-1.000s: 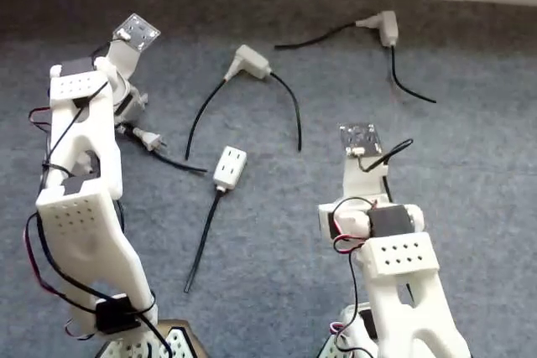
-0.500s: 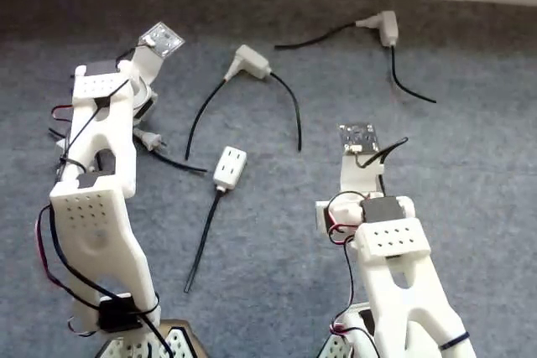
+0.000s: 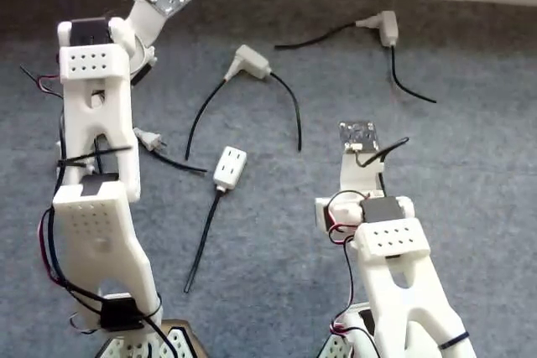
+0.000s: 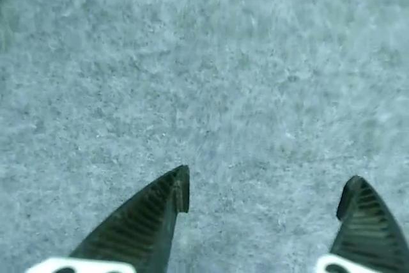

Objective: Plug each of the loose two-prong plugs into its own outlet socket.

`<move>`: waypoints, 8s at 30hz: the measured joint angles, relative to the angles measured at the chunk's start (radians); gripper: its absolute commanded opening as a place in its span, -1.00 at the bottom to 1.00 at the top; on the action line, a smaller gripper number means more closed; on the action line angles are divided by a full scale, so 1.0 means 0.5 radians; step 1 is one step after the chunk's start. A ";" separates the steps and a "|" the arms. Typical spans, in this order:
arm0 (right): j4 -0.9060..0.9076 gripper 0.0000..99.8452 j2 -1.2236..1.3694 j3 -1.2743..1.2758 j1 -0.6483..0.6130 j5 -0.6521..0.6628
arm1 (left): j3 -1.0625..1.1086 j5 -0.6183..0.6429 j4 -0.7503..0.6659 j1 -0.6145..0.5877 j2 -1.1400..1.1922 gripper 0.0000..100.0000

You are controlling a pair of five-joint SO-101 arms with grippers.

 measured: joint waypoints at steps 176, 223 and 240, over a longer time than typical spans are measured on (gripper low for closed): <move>-1.620 -0.99 -0.028 -0.052 -0.509 -0.153 | 4.934 2.108 -2.753 1.237 -4.536 -0.99; -0.862 -0.99 0.028 0.534 0.479 -0.150 | 1.697 3.363 -0.555 0.865 -0.875 -0.99; -0.875 -0.99 0.028 0.534 0.479 -0.150 | 1.310 4.045 -0.092 0.954 -0.506 -0.99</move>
